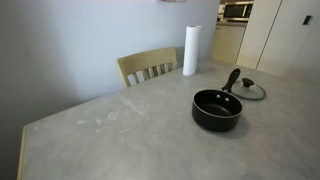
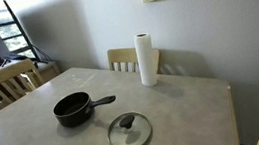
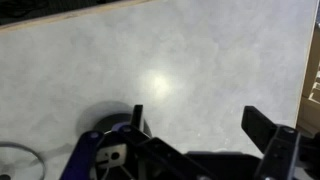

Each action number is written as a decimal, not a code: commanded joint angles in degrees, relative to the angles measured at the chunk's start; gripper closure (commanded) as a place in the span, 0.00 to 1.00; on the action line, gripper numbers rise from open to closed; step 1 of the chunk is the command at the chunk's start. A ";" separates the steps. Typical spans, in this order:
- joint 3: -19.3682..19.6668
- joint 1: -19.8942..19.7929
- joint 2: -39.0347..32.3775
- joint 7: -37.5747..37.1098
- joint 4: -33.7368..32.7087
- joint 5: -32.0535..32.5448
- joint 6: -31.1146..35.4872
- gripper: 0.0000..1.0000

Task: Cover the pot with the lid on the table

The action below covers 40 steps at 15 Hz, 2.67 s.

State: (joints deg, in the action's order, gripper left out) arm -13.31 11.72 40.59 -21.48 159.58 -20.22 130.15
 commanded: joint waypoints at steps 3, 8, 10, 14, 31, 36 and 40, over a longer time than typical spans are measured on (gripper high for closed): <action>0.05 -0.02 0.01 -0.02 0.12 0.08 -0.25 0.00; -0.54 0.10 -0.84 -0.46 -0.15 0.03 0.25 0.00; -0.95 -0.32 -1.47 0.17 -0.10 1.06 1.43 0.00; 0.85 -1.54 -1.49 2.29 -0.08 3.04 1.54 0.00; 14.26 -19.03 -5.98 5.59 -0.03 11.33 11.56 0.00; 14.88 -19.98 -5.79 5.05 -0.08 10.74 11.54 0.00; 14.87 -19.97 -5.90 5.02 -0.09 10.74 11.59 0.00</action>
State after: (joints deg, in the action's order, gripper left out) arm 1.63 -8.15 34.64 -16.47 159.60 -9.46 141.95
